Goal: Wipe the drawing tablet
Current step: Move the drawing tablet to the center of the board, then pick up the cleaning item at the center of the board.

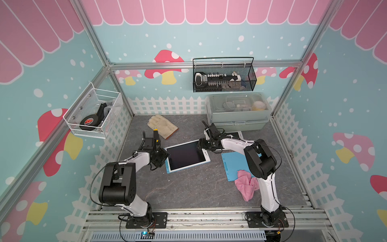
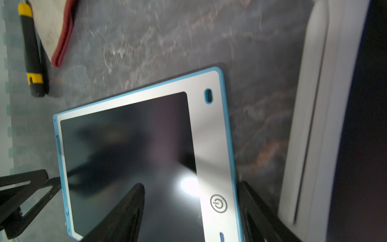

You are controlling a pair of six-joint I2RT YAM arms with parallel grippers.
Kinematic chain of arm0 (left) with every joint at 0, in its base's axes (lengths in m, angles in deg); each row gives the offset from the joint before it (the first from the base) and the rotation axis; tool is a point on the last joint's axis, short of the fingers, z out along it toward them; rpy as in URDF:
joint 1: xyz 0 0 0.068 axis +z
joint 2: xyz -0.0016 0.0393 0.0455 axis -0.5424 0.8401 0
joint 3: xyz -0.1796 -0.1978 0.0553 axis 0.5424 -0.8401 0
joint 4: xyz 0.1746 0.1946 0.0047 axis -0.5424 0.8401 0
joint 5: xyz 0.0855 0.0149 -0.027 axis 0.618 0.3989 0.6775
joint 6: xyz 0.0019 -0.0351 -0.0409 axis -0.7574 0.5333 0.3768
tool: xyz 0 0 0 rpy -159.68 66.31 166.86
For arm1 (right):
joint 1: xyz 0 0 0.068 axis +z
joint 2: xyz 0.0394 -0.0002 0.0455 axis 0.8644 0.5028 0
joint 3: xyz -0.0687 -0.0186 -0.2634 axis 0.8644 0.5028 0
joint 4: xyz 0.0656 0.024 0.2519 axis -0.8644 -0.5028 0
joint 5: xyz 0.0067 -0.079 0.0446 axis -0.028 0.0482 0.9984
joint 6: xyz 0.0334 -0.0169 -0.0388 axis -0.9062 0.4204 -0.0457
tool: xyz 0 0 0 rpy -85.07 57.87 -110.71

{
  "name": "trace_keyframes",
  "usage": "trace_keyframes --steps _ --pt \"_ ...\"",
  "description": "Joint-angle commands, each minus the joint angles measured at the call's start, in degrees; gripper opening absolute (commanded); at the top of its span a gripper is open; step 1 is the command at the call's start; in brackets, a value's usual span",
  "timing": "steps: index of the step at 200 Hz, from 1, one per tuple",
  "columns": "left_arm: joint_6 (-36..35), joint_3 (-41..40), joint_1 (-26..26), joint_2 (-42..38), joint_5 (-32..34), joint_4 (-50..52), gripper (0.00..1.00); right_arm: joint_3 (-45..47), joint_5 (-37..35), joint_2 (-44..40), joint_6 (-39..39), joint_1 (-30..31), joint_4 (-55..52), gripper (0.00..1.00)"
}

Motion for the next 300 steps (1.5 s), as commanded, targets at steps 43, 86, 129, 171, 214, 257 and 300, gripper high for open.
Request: trace_keyframes --steps 43,86,129,171,214,257,300 --pt "3.1 -10.0 -2.2 -14.9 1.8 9.7 0.60 17.7 1.5 -11.7 -6.3 6.7 1.6 0.70" --pt "0.2 -6.2 -2.9 -19.0 5.7 17.6 0.60 18.0 -19.2 -26.9 1.2 6.6 -11.1 0.72" --pt "0.6 -2.5 -8.6 -21.1 9.6 22.1 0.61 32.3 -42.4 -50.6 -17.1 7.0 -30.4 0.72" --pt "4.9 -2.6 -17.9 -21.0 12.6 23.1 0.61 42.8 -38.9 -57.4 -30.9 7.1 -40.8 0.77" --pt "4.6 -1.0 -20.7 -20.0 17.3 28.2 0.60 48.5 -35.5 -53.1 -32.5 6.2 -33.8 0.77" --pt "3.0 0.2 -19.1 -16.8 20.5 33.5 0.57 51.5 -30.4 -49.4 -29.8 3.2 -23.6 0.10" --pt "-3.0 -1.8 -10.4 -13.6 14.2 27.1 0.46 36.6 -43.1 -57.0 -15.5 8.6 -28.3 0.00"
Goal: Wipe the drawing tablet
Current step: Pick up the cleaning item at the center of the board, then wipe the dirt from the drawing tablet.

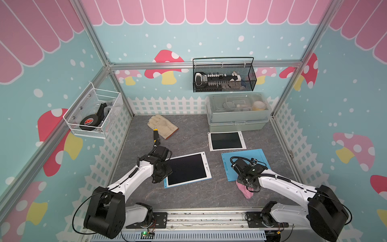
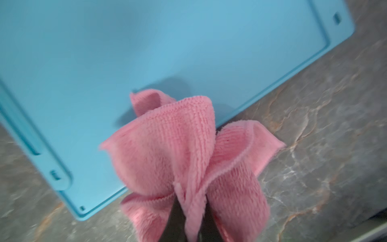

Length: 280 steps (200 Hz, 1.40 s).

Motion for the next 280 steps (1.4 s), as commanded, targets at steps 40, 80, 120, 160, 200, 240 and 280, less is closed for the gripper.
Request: trace_keyframes --steps 40,80,120,160,200,240,280 --pt "-10.8 2.4 6.5 6.1 -3.1 -4.1 0.42 -20.7 -7.3 11.9 21.7 10.7 17.5 0.00" --pt "-12.4 2.5 6.4 11.6 -3.4 -6.0 0.41 -36.0 -2.3 33.6 28.1 14.1 30.0 0.00" --pt "-9.8 1.6 6.4 14.0 0.4 -5.0 0.39 -54.4 0.6 52.7 29.9 18.5 27.8 0.00" --pt "-5.9 0.7 6.4 16.5 1.8 -4.4 0.36 -57.5 1.2 60.1 25.0 18.5 23.0 0.00" --pt "-3.3 0.5 6.3 16.8 3.3 -3.3 0.30 -48.9 -2.3 55.5 26.7 14.9 21.9 0.00" --pt "-2.3 0.8 6.3 17.2 3.5 -2.7 0.27 -34.2 -4.0 47.4 28.3 8.7 26.5 0.00" --pt "-2.9 2.0 6.0 18.3 2.5 -3.0 0.27 -39.9 -0.2 49.5 35.7 14.7 30.3 0.00"
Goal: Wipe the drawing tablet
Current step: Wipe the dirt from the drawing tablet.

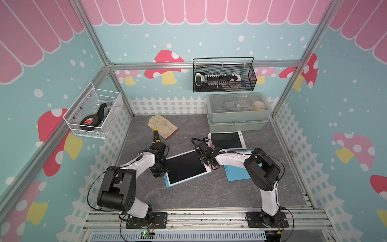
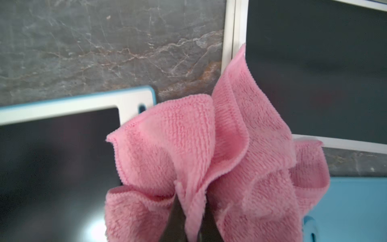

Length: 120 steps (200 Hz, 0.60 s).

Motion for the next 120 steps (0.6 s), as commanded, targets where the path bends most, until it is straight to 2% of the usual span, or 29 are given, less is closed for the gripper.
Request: trace_keyframes --steps 1,18,35,65,86,105,120 --pt "2.6 -2.1 0.3 4.2 5.7 1.5 0.27 -5.8 1.9 2.5 4.9 6.1 1.7 0.00" --pt "2.2 -1.6 0.3 4.7 5.6 1.4 0.27 -12.5 3.6 5.8 4.6 8.5 -0.5 0.00" --pt "1.6 -1.0 0.2 5.3 5.8 1.5 0.27 -15.8 3.9 7.9 1.7 7.9 -4.3 0.00" --pt "1.0 -0.2 0.2 6.0 6.0 1.7 0.27 -7.7 6.1 5.5 -2.8 0.3 -5.5 0.00" --pt "0.4 -0.2 0.2 6.2 6.6 2.0 0.27 0.6 5.5 0.5 -1.2 -4.1 -3.3 0.00" --pt "-0.1 0.1 0.3 6.4 6.6 2.2 0.27 2.6 7.2 -0.9 1.8 -3.8 -1.4 0.00" --pt "-0.2 0.4 0.4 6.7 6.4 2.1 0.26 0.5 9.8 0.8 2.4 0.1 -0.9 0.00"
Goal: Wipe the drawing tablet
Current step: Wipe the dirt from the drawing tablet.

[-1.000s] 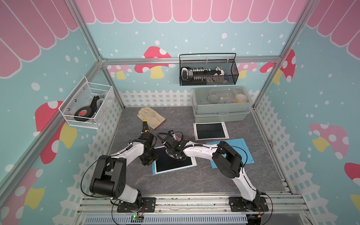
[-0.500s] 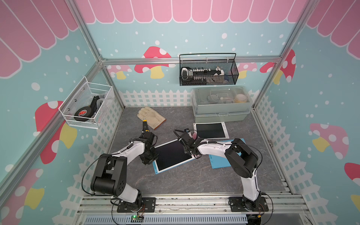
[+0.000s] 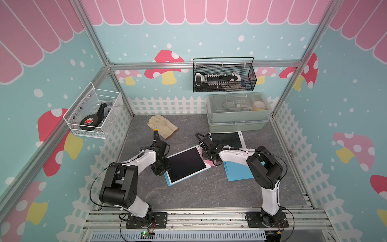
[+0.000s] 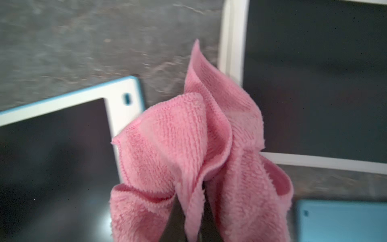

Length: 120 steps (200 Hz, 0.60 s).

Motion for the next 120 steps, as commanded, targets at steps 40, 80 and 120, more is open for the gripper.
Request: trace_keyframes --steps 40,80,120 --pt "-0.5 -0.7 0.4 5.2 6.2 0.9 0.26 -5.5 4.3 5.2 -0.8 12.0 -2.2 0.00" --pt "-0.7 -0.1 0.4 6.0 6.2 1.1 0.26 3.2 4.8 1.2 -1.0 2.8 -1.5 0.00" --pt "-1.1 0.3 0.4 6.4 6.2 0.9 0.26 3.9 7.6 0.5 2.1 7.7 1.0 0.00"
